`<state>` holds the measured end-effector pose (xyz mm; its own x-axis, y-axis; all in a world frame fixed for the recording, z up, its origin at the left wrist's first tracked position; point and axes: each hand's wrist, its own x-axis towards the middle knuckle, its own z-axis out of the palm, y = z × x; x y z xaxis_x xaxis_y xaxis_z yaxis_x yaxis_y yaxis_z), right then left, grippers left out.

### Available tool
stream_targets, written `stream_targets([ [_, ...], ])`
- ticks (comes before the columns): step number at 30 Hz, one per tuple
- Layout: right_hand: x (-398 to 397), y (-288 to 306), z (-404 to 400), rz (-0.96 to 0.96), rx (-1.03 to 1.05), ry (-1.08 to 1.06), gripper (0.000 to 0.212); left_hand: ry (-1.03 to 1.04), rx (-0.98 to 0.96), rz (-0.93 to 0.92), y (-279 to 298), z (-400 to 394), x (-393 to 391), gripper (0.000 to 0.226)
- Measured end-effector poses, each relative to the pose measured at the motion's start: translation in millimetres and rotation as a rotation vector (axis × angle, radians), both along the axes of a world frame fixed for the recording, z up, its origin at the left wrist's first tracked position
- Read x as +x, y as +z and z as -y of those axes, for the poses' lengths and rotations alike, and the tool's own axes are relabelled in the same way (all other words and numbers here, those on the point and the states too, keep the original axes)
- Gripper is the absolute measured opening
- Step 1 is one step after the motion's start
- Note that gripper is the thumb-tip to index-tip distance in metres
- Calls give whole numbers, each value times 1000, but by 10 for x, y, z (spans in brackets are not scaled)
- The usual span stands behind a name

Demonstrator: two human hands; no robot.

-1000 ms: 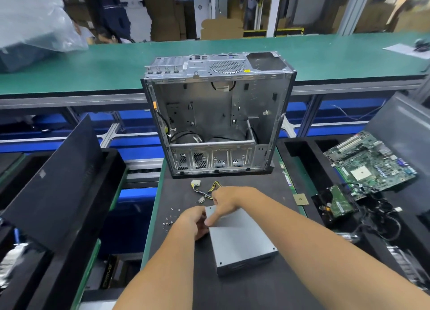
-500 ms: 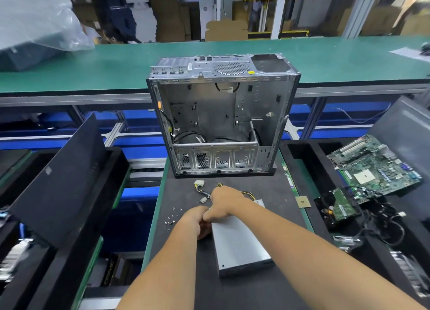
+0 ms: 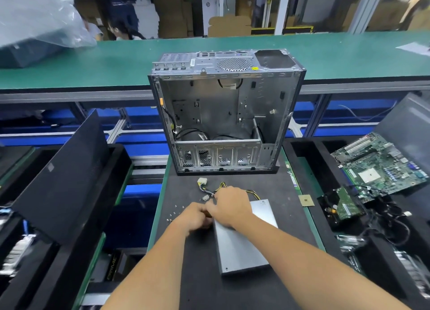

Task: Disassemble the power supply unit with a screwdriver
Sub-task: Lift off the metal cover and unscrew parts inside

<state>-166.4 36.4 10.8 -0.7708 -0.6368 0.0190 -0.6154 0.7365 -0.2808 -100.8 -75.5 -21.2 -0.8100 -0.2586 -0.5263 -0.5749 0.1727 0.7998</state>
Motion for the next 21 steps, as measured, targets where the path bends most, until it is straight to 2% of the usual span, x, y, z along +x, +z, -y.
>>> stream_targets([
  [4, 44, 25, -29, -18, -26, -14, 35, -64, -99, -101, -52, 1, 62, 14],
  [9, 89, 101, -53, -24, -55, -4, 31, -21, -74, -150, -110, -7, 127, 15],
  [12, 95, 150, -70, 0, -37, 10, 31, -4, -114, -150, -101, -18, 120, 27],
  [17, 94, 243, -97, 70, -13, 39, 35, 40, -201, -116, -149, -38, 89, 33],
  [21, 62, 371, -85, 8, -20, 76, 36, 92, -334, -77, -175, -126, 76, 40],
])
